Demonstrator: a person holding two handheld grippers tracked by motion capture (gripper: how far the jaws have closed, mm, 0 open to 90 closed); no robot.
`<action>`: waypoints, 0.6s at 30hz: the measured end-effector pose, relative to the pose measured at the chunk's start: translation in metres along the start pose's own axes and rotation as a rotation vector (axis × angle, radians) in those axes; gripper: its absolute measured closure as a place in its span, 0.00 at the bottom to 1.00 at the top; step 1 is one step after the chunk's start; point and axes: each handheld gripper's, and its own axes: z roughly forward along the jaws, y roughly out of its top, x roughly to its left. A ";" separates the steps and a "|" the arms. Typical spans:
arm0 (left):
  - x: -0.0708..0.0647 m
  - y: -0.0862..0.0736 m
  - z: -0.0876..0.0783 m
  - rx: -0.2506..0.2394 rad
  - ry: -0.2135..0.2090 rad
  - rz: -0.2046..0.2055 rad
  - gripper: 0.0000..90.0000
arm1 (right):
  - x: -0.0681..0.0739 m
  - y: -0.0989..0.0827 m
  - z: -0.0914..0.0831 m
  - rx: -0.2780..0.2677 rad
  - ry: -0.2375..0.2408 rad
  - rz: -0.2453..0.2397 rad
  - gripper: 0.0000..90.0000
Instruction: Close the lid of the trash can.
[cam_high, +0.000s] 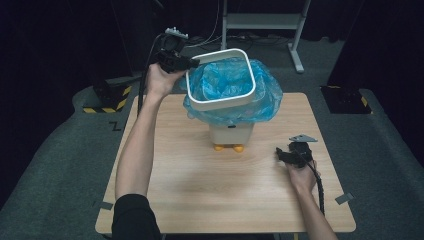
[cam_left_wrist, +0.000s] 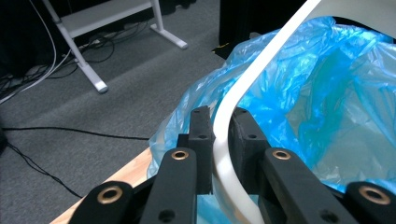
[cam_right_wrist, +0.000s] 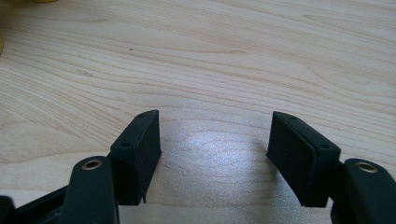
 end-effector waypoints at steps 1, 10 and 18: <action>0.000 0.001 0.001 0.000 -0.003 0.000 0.89 | 0.000 0.000 0.000 0.000 0.000 0.000 0.38; -0.002 0.007 0.019 0.036 -0.010 0.009 0.89 | 0.000 0.000 0.000 -0.004 -0.005 -0.013 0.38; -0.004 0.007 0.026 0.034 -0.014 0.005 0.89 | 0.001 0.000 0.000 -0.003 -0.005 -0.010 0.38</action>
